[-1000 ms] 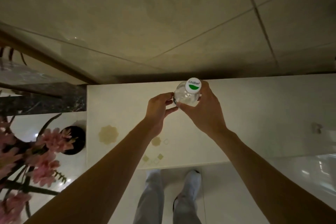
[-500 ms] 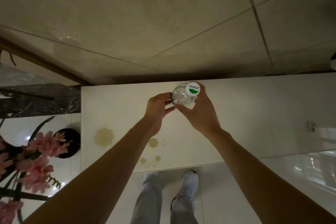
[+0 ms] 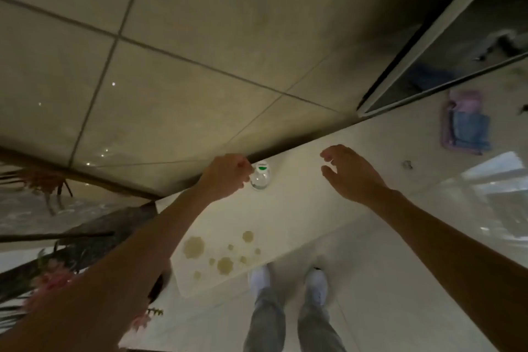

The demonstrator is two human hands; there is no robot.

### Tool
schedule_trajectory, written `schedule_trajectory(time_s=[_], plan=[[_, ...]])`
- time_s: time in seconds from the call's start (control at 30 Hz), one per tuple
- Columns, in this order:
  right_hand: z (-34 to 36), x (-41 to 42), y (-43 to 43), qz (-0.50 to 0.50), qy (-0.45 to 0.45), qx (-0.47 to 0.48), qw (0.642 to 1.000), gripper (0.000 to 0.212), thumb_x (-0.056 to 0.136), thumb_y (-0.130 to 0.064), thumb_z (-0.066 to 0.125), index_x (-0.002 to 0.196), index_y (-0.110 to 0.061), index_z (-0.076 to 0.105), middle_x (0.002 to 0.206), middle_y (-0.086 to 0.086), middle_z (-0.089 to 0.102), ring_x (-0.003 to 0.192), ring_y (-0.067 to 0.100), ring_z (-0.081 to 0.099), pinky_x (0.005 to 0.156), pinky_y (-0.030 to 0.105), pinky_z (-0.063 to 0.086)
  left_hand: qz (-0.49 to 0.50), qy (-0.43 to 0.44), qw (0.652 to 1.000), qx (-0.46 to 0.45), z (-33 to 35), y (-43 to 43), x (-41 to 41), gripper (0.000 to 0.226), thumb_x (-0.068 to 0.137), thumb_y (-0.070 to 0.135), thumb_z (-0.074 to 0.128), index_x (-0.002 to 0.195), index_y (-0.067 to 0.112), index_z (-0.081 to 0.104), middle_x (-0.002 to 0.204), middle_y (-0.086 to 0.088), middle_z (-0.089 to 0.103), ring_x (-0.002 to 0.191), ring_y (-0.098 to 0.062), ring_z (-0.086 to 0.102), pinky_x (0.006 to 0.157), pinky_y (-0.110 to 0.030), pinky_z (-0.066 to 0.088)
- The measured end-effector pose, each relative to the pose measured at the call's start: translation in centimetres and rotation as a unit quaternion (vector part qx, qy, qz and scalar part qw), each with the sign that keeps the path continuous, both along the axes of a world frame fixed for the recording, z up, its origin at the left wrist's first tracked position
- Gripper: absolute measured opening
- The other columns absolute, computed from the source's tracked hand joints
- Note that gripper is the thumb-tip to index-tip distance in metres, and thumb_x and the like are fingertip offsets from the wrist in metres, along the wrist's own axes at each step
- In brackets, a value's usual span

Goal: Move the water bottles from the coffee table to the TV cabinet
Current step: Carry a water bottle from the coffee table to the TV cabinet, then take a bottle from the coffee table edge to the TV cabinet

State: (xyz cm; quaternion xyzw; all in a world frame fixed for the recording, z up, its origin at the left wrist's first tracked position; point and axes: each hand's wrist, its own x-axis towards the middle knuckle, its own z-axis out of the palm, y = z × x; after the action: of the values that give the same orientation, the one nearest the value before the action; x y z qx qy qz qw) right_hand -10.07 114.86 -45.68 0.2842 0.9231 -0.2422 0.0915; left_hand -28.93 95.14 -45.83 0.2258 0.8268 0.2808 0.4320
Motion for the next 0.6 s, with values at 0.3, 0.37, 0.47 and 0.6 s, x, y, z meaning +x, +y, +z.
schedule_trajectory(time_s=[0.3,0.37,0.47,0.6], plan=[[11.2,11.0,-0.3,-0.120,-0.067,-0.001,0.991,0.031,0.098,-0.027,0.049,0.124,-0.013,0.058,0.129,0.005,0.060,0.116,0.021,0.056,0.103,0.035,0.045,-0.414,0.210,0.886,-0.027,13.6,6.9,9.4,0.024,0.098,0.029,0.047,0.107,0.014,0.063,0.095,0.002,0.059,0.084,-0.016,0.052,0.073,-0.029,0.039],[12.3,14.0,-0.5,-0.153,-0.059,0.003,0.986,0.032,0.098,-0.027,0.049,0.125,-0.013,0.059,0.128,0.006,0.060,0.115,0.022,0.057,0.101,0.034,0.046,-0.450,0.236,0.861,-0.021,15.0,8.8,12.1,0.024,0.098,0.030,0.045,0.103,0.014,0.063,0.093,-0.001,0.063,0.082,-0.018,0.058,0.073,-0.033,0.046],[13.5,18.8,-1.4,-0.205,-0.055,0.017,0.977,0.032,0.098,-0.026,0.048,0.122,-0.011,0.062,0.125,0.008,0.062,0.112,0.024,0.059,0.096,0.037,0.049,-0.493,0.265,0.829,0.001,16.6,10.5,16.8,0.022,0.100,0.030,0.042,0.093,0.016,0.057,0.087,-0.003,0.064,0.075,-0.017,0.059,0.071,-0.032,0.048],[14.5,26.1,-4.4,-0.261,-0.054,0.009,0.964,0.033,0.099,-0.027,0.046,0.123,-0.010,0.061,0.126,0.010,0.062,0.115,0.026,0.058,0.096,0.038,0.049,-0.547,0.261,0.795,0.003,17.6,10.4,24.3,0.029,0.101,0.026,0.041,0.105,0.008,0.063,0.097,-0.008,0.068,0.084,-0.023,0.064,0.062,-0.029,0.043]])
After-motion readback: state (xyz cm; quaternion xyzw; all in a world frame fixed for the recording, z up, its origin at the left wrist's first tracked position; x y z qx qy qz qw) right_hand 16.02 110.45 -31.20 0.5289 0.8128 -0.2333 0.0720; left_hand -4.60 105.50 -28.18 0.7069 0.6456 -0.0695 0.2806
